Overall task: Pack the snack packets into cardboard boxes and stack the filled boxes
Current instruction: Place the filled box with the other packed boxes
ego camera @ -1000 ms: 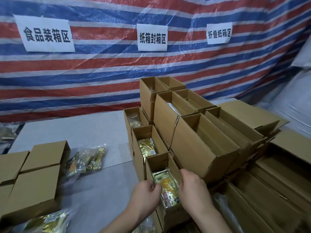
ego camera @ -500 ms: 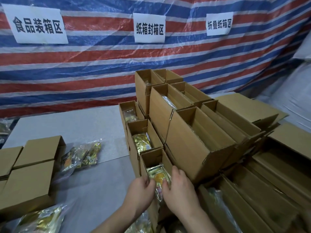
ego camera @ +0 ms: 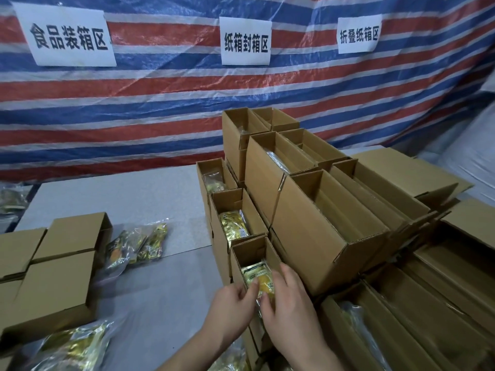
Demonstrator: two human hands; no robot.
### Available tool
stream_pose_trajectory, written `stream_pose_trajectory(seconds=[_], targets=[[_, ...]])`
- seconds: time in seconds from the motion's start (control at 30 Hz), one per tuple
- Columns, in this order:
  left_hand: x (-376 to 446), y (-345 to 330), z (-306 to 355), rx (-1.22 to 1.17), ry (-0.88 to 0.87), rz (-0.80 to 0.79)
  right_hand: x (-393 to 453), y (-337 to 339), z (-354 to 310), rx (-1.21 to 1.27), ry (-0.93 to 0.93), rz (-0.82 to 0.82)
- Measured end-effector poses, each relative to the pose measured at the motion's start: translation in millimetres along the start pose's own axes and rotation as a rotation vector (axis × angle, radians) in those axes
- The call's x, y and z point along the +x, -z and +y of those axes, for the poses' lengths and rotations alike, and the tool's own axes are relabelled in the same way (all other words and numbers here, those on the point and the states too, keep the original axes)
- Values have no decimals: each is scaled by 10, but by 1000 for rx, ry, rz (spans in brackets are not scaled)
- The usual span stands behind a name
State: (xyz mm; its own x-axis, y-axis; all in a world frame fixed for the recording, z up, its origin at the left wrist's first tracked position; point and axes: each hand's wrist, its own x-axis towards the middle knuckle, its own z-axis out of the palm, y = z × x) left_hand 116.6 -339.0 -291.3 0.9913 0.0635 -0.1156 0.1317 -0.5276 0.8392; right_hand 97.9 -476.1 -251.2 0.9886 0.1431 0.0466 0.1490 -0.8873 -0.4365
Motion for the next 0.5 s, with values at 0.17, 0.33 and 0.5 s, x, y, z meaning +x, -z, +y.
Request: stream_pose_trajectory(seconds=[0.17,0.33,0.5], targets=[[-30,32,-38,-69,36,-28,35,-31,-9,-13,11,0],[-90,73,-92,-146,68,-64,38,-60,-45,-29,3,-2],[-118,95,-144,-146,71,-57,27,-89,-100,-44,7,14]])
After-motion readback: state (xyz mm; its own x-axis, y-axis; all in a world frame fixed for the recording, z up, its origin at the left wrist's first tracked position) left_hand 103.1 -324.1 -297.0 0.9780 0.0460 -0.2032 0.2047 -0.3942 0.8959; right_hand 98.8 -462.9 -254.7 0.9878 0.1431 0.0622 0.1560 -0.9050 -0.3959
